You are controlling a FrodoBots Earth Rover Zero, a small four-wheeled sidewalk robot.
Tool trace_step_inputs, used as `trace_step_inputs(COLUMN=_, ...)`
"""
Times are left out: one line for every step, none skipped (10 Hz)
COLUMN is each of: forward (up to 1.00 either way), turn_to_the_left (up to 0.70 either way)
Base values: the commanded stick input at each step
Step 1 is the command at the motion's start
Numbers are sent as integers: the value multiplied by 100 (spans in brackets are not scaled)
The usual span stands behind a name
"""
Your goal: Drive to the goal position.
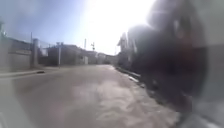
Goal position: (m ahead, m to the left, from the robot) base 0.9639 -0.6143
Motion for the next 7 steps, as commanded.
trace_step_inputs(forward=100, turn_to_the_left=0)
trace_step_inputs(forward=100, turn_to_the_left=0)
trace_step_inputs(forward=100, turn_to_the_left=0)
trace_step_inputs(forward=100, turn_to_the_left=0)
trace_step_inputs(forward=100, turn_to_the_left=0)
trace_step_inputs(forward=100, turn_to_the_left=0)
trace_step_inputs(forward=100, turn_to_the_left=0)
